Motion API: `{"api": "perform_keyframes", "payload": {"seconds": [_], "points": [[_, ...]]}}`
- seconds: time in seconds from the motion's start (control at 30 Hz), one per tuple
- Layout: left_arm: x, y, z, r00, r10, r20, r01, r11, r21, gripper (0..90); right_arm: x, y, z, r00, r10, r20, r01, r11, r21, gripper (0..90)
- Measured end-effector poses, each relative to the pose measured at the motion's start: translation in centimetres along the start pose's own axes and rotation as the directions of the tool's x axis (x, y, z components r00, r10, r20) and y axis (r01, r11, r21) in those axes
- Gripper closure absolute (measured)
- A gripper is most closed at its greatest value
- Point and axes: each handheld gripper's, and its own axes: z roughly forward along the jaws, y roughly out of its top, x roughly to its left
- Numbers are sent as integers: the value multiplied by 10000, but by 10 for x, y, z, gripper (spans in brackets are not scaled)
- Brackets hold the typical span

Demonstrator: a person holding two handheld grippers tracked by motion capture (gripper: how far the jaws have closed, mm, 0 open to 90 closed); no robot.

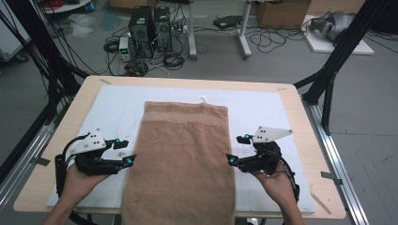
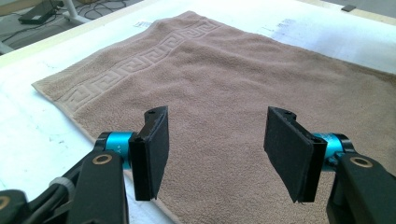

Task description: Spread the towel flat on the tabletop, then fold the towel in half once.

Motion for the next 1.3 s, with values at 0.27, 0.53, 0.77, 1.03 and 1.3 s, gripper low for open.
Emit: {"api": "perform_keyframes", "payload": {"seconds": [0.27,0.53,0.77,1.03,1.3], "points": [[5,4,-1,10000,1,-18,-1,10000,3,406,-2,2,1,10000,-12,-40,12,10000,63,245],[8,6,0,9999,-132,22,132,9999,-42,404,-5,5,1,9999,-46,-99,47,9999,118,244],[10,6,1,9998,-175,1,175,9998,-11,398,-6,8,5,9998,-141,-155,143,9998,147,242],[19,10,7,9992,-384,132,384,9992,62,389,-11,6,10,9999,20,-135,-18,9999,165,236],[41,29,18,9989,-472,-36,472,9989,-14,387,-32,21,11,9998,120,162,-123,9998,181,232]]}}
